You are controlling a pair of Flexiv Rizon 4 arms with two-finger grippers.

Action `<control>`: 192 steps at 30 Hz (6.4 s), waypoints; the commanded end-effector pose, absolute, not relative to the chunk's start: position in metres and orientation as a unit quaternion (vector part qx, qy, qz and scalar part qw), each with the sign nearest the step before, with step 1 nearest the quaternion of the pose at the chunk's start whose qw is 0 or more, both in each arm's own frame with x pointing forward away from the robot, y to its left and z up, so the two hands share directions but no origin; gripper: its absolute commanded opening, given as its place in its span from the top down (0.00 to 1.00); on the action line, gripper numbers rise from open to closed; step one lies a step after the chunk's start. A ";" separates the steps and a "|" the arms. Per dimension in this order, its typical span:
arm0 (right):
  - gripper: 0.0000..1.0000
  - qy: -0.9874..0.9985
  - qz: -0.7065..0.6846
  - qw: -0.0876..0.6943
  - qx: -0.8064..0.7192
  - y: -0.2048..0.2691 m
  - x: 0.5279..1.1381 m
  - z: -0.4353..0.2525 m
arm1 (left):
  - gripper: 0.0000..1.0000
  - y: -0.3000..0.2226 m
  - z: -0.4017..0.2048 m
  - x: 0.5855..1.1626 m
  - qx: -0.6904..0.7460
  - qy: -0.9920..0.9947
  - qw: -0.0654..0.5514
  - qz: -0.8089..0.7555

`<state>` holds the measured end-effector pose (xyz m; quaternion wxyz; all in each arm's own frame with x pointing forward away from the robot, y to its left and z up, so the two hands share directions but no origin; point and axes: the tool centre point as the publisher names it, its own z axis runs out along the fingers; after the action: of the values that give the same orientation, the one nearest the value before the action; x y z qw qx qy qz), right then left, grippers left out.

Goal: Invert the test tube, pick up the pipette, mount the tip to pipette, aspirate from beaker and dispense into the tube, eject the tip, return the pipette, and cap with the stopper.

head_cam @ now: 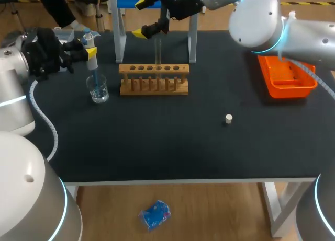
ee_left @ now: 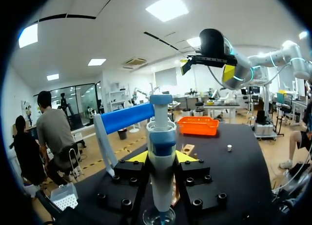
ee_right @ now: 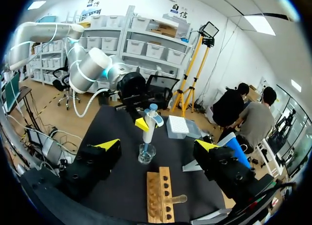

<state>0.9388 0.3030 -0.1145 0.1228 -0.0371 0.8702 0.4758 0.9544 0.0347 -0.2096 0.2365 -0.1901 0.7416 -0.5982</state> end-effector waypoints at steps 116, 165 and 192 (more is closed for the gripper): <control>0.00 0.844 0.527 0.048 -0.082 0.170 1.016 -0.231 | 1.00 0.020 -0.183 0.952 -0.173 0.748 0.247 -0.591; 0.00 0.844 0.527 0.048 -0.082 0.170 1.016 -0.231 | 1.00 0.018 -0.113 0.948 -0.164 0.755 0.280 -0.569; 0.00 0.844 0.527 0.048 -0.082 0.170 1.016 -0.231 | 1.00 -0.023 -0.074 0.955 -0.177 0.749 0.215 -0.601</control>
<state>1.0147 0.1709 -0.2315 0.0492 -0.0810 0.8441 0.5277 0.9467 -0.0187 -0.0803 0.2247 -0.1769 0.7360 -0.6137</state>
